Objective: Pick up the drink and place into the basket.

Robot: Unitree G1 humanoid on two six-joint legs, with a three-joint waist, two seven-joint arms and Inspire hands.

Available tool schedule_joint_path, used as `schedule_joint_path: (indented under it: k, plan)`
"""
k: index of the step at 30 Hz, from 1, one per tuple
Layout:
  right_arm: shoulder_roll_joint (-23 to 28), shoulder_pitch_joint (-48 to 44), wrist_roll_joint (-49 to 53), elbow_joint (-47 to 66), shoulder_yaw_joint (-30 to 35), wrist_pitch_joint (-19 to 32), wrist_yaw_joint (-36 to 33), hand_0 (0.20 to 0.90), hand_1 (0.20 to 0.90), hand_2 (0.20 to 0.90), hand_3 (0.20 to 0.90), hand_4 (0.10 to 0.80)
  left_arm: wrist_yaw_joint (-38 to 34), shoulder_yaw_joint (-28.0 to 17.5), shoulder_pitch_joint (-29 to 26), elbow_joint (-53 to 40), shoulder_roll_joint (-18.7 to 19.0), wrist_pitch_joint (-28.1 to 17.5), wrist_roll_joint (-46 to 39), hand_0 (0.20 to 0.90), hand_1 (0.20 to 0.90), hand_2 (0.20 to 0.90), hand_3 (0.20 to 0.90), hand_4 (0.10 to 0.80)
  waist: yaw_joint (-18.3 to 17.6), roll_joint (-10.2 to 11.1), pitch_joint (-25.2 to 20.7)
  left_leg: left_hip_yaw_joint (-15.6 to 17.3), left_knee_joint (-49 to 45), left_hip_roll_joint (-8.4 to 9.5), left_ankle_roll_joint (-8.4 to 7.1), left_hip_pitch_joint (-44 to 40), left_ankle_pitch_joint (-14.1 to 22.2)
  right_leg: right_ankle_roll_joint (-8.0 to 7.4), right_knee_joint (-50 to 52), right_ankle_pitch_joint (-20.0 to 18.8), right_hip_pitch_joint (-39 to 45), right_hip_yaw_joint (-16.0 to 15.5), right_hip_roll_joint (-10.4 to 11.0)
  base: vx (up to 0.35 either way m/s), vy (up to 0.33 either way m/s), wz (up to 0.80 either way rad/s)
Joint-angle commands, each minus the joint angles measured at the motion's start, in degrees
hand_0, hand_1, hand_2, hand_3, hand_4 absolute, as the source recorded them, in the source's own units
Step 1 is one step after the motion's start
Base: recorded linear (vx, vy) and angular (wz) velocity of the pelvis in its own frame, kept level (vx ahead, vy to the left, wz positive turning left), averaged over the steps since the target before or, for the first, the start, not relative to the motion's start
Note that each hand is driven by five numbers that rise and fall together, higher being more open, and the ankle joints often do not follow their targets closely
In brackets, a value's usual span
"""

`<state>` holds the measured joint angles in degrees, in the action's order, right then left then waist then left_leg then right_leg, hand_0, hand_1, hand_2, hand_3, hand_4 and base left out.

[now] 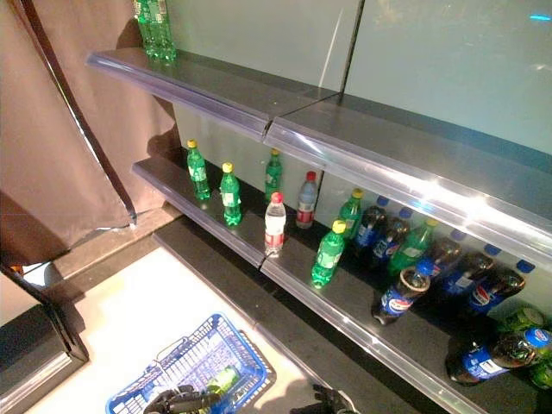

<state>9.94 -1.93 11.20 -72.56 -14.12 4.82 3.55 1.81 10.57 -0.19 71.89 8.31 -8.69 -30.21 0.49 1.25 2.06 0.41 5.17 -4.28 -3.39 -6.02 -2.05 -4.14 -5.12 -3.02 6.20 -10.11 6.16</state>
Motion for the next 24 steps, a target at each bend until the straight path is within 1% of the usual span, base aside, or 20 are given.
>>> schedule_joint_path:
  k: [1,6,17,22,24]
  plan:
    - [1.30,-0.37,-1.21,-3.35,-2.90,-0.24,0.38,0.900,0.900,0.900,0.900,0.800,-0.90,2.37,-2.44,1.41,1.51,-2.59,5.77,0.300,0.300,0.300,0.200,0.100,0.82,-0.64,2.48,2.06,-0.17,-1.58,-0.12,0.37,1.59,-2.06,0.15,0.25,1.50,0.24,2.75,0.000,0.000,0.00]
    - [1.15,-0.18,-0.89,-3.42,-2.88,-0.28,0.54,0.900,0.900,0.900,0.900,0.800,-0.44,2.10,-2.19,1.28,1.37,-3.32,5.19,0.300,0.300,0.300,0.200,0.100,0.93,-0.51,2.56,2.04,-0.17,-1.60,-0.11,0.54,1.53,-2.04,0.13,0.18,1.39,0.28,2.68,0.000,0.000,0.00]
    - [1.13,0.24,-0.62,-3.49,-2.62,-0.07,0.57,0.900,0.900,0.900,0.900,0.800,-0.54,2.04,-1.80,1.47,1.43,-3.40,5.85,0.300,0.300,0.300,0.200,0.100,0.71,-0.54,3.16,2.20,-0.17,-1.84,-0.08,0.72,1.22,-1.88,0.52,0.30,1.03,0.44,2.53,0.002,0.001,-0.02]
    - [1.33,0.38,-1.41,-3.13,-2.61,1.72,-0.30,0.900,0.900,0.900,0.900,0.800,-0.52,2.20,-1.82,1.40,1.41,-3.36,5.80,0.300,0.300,0.300,0.200,0.100,0.46,-0.58,3.53,2.14,-0.17,-1.89,-0.03,0.67,1.23,-1.74,0.59,0.36,0.86,0.74,2.35,0.000,0.000,0.00]
    - [1.35,0.41,-1.68,-2.60,-2.87,1.48,-0.30,0.900,0.900,0.900,0.900,0.800,-0.65,2.31,-1.78,1.15,1.46,-3.29,6.04,0.300,0.300,0.300,0.200,0.100,0.42,-0.55,3.54,2.10,-0.17,-1.88,-0.07,0.68,1.25,-1.76,0.47,0.33,0.82,0.88,2.34,0.000,0.000,0.00]
